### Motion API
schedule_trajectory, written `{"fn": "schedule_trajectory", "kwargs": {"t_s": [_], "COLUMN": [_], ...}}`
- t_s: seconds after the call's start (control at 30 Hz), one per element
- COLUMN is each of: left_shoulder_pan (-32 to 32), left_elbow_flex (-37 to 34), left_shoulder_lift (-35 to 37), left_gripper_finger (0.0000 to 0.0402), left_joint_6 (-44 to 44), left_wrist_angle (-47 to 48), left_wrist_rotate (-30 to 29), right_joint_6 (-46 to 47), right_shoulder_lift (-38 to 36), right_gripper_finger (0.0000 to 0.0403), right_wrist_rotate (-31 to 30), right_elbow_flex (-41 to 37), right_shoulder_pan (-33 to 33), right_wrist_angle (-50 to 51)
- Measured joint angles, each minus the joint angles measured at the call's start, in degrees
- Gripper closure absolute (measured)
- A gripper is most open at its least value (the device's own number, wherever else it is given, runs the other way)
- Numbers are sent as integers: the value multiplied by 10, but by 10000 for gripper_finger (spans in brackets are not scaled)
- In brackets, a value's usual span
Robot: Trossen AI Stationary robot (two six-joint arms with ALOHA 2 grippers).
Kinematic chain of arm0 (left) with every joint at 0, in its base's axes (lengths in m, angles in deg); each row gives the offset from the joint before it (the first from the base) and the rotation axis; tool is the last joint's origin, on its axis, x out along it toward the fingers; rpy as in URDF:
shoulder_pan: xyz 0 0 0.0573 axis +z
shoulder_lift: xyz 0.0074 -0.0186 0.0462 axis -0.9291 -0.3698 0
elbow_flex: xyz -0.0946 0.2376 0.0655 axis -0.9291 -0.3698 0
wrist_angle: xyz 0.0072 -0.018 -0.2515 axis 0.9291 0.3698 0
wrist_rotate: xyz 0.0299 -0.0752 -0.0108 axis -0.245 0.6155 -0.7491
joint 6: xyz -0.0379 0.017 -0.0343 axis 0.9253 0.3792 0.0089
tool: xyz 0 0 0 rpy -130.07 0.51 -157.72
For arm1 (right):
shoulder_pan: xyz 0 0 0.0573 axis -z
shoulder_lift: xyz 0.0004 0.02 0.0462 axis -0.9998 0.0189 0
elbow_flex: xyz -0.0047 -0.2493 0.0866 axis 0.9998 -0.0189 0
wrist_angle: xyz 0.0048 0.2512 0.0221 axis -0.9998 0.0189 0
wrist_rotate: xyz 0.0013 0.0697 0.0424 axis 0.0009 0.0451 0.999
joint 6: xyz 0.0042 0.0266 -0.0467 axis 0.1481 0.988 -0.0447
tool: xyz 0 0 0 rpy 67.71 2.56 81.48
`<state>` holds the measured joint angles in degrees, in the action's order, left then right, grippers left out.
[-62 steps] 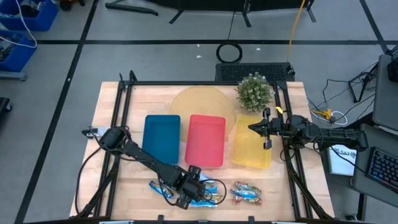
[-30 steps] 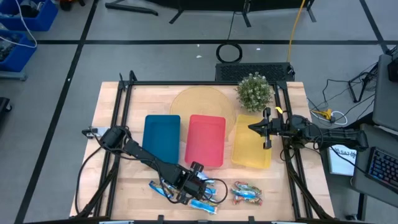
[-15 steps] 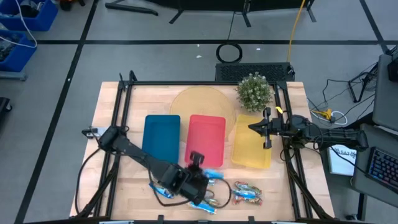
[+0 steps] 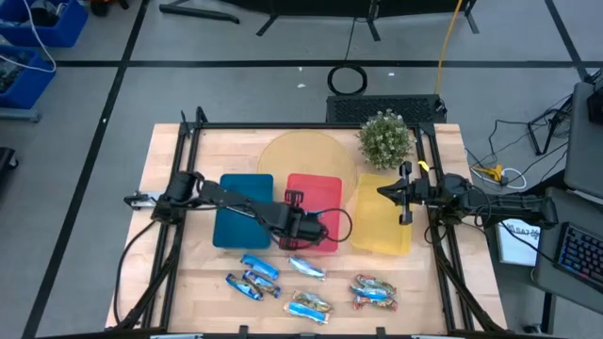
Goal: Pick and place Granola Bars by type
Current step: Put the orange granola bar into the red bin, then put the blue granola bar into the blue bin
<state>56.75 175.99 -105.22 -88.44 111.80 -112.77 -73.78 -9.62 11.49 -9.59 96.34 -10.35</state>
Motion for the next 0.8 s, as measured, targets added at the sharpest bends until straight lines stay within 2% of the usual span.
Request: {"fn": "schedule_trajectory", "kwargs": {"t_s": [0.1,0.2,0.43,0.53,0.6,0.67,0.8], "left_shoulder_pan": [3,2,-21,-41,-58,-78,-128], "left_elbow_flex": [-4,-4,22,60,93,114,101], "left_shoulder_lift": [0,0,0,0,6,22,92], "left_gripper_finger": [399,382,269,214,183,160,144], "left_joint_6": [-11,-12,-36,-55,-35,-2,83], "left_wrist_angle": [-16,-16,15,82,152,216,273], "left_wrist_rotate": [27,19,-82,-114,-119,-91,24], "right_joint_6": [-12,-14,-14,-14,-14,-14,-14], "right_shoulder_lift": [0,0,0,0,0,0,1], "right_gripper_finger": [403,403,403,403,403,403,403], "right_wrist_rotate": [0,0,0,0,2,2,2], "right_elbow_flex": [0,0,0,0,0,0,0], "right_shoulder_pan": [0,0,0,0,0,0,0], "right_wrist_angle": [0,0,-1,-12,-21,-24,-23]}}
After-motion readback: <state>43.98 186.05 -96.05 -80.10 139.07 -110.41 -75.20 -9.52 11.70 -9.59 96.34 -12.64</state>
